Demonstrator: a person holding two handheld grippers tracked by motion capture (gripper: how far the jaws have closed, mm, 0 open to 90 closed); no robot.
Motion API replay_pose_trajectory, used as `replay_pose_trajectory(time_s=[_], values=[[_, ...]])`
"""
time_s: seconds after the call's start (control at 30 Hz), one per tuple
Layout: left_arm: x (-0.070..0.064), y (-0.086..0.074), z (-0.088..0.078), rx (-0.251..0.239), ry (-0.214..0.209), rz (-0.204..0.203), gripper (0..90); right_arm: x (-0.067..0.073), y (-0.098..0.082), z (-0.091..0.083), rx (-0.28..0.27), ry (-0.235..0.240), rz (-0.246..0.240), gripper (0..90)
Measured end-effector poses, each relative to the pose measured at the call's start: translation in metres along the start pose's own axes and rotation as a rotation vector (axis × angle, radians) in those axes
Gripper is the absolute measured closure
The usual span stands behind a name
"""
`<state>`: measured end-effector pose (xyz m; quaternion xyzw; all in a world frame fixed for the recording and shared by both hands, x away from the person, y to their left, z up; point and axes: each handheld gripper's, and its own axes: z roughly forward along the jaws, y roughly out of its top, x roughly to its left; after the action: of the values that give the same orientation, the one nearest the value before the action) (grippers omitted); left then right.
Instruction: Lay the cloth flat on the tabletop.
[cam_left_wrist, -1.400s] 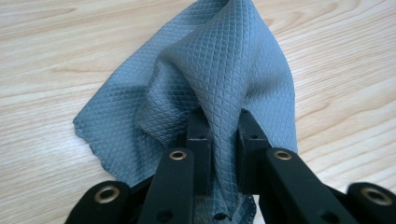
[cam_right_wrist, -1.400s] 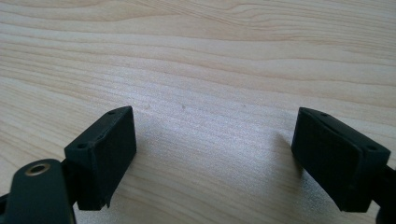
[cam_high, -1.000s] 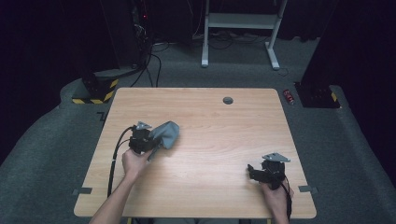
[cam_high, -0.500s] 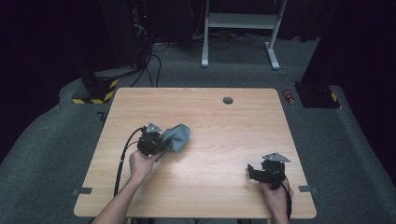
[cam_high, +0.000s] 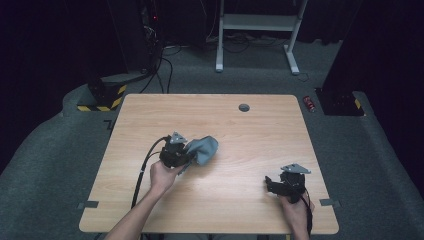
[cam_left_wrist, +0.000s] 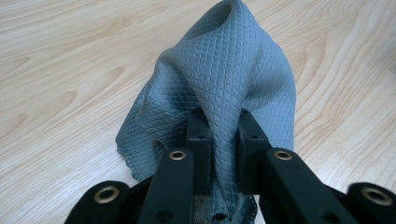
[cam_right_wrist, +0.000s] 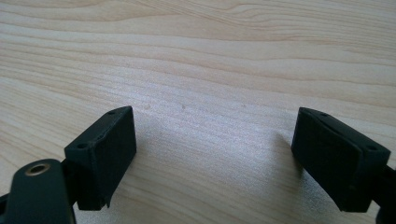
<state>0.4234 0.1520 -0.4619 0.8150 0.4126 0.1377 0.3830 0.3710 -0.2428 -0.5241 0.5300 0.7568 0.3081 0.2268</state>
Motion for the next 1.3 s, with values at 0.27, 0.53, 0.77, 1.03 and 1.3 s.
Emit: replay_pose_trajectory(time_s=[0.27,0.53,0.77,1.03,1.3], values=[[-0.014,0.006,0.007,-0.012,-0.036,0.016,79.3,0.000,0.000,0.000,0.000,0.000,0.000,13.7],[-0.027,0.009,0.019,0.006,-0.068,0.036,79.2,0.000,0.000,0.000,0.000,0.000,0.000,13.7],[-0.034,0.010,0.032,0.015,-0.082,0.042,79.1,0.000,0.000,0.000,0.000,0.000,0.000,13.7],[-0.040,0.009,0.044,0.038,-0.086,0.057,77.8,0.000,0.000,0.000,0.000,0.000,0.000,13.7],[-0.042,0.006,0.054,0.068,-0.082,0.060,75.9,0.000,0.000,0.000,0.000,0.000,0.000,13.7]])
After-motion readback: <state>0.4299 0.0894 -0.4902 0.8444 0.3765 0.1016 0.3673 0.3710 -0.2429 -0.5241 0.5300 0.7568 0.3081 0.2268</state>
